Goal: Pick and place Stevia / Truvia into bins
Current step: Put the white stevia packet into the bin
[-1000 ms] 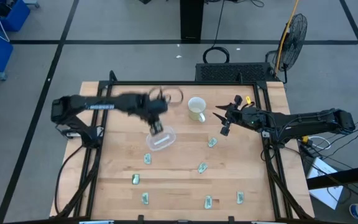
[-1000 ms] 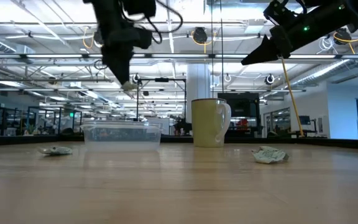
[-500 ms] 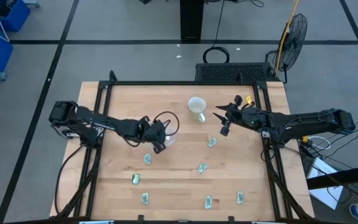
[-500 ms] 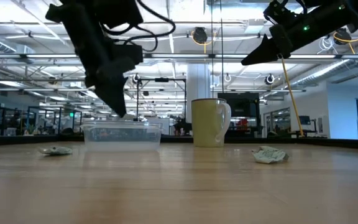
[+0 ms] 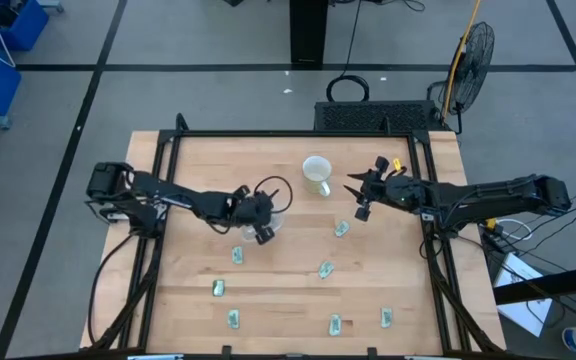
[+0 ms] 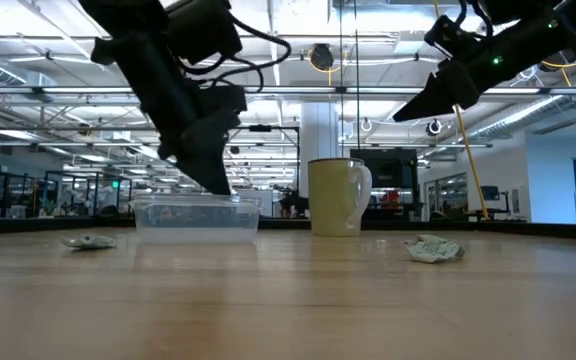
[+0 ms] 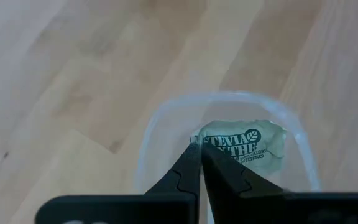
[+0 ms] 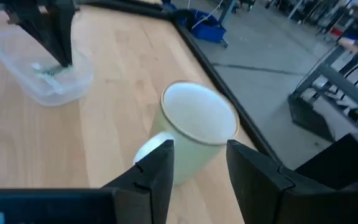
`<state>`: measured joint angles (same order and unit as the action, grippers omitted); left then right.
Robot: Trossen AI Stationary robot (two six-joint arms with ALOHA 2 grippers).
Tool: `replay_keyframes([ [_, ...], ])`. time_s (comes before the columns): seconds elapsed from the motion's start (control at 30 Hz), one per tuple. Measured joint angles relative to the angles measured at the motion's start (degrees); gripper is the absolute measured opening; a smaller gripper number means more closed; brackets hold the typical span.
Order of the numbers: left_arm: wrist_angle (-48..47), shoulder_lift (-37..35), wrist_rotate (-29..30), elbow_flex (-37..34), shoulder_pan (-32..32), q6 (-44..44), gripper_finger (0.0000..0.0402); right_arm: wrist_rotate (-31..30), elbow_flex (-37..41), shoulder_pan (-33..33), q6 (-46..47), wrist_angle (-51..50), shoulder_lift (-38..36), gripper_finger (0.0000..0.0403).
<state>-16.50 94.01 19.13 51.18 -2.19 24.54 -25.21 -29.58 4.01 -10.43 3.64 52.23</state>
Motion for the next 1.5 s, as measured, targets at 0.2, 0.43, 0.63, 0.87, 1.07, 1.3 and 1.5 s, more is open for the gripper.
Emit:
replay_keyframes([
  [0.2,2.9,4.7,-4.8,-0.1,3.9,-2.3,0.0036,1.5,0.3,0.0,-0.6,3.2,-0.1,0.0141],
  [0.43,1.4,5.0,-6.7,-0.1,4.3,-2.5,0.0038,3.0,0.3,0.0,-0.8,3.0,-0.1,0.0141],
  [0.63,0.4,3.7,-6.6,1.1,4.0,-3.5,0.0045,3.1,0.3,0.0,-0.8,1.3,-0.1,0.0141],
  [0.87,-3.4,2.8,-6.6,5.3,3.1,-6.1,0.0097,12.9,0.3,-1.4,-0.9,0.4,0.1,0.0141],
  [1.07,-18.5,0.5,-7.1,13.8,0.8,-7.8,0.0112,14.5,0.3,-4.1,-3.3,1.4,0.1,0.0141],
  [1.3,-42.9,-0.8,-9.6,25.0,-5.3,1.3,0.0113,14.4,0.3,-4.5,-4.0,2.0,0.1,0.0141],
  [1.5,-48.5,-1.5,-10.1,21.8,-13.2,12.5,0.0113,14.4,0.3,-4.5,-3.9,1.8,0.1,0.0141],
])
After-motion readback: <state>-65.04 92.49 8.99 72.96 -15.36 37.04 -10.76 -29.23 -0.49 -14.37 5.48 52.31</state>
